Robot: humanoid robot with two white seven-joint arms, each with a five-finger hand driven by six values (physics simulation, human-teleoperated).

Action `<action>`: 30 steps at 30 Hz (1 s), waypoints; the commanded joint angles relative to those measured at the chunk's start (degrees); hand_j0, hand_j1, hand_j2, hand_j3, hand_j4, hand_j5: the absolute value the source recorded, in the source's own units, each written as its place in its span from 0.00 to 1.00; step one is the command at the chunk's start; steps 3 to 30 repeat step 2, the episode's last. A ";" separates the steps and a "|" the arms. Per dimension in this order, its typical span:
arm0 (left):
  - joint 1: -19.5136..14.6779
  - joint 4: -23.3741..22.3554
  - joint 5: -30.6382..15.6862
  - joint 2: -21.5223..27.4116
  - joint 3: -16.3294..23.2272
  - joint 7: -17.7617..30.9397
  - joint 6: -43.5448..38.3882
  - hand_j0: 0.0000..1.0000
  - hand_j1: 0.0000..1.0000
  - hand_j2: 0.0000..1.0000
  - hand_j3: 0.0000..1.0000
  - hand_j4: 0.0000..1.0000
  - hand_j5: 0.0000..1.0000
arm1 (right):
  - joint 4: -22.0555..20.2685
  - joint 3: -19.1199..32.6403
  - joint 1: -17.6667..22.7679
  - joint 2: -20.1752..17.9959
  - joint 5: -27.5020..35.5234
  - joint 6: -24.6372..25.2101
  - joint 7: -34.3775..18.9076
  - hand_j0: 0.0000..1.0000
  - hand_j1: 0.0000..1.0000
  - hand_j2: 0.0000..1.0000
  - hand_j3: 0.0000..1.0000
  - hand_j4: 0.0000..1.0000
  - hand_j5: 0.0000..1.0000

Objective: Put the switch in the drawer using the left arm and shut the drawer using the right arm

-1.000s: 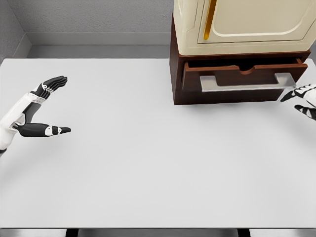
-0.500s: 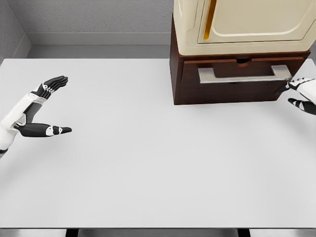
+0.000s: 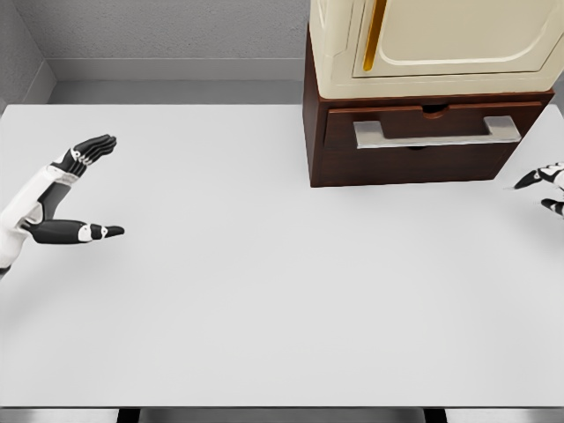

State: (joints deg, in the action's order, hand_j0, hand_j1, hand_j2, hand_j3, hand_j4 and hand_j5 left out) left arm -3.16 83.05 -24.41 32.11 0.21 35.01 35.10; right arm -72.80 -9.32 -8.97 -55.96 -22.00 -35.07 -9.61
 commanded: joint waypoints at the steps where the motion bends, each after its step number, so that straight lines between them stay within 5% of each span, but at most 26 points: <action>1: 0.00 0.01 -0.37 0.05 -0.03 -0.01 -0.10 1.00 1.00 1.00 1.00 1.00 1.00 | -0.50 0.18 0.09 -2.31 0.73 0.07 0.03 0.63 0.63 0.63 0.63 0.63 0.63; 30: 0.00 0.01 -0.46 0.05 -0.03 -0.01 -0.10 1.00 1.00 1.00 1.00 1.00 1.00 | -0.59 0.18 0.44 -2.40 0.73 0.07 0.11 0.63 0.63 0.63 0.63 0.63 0.63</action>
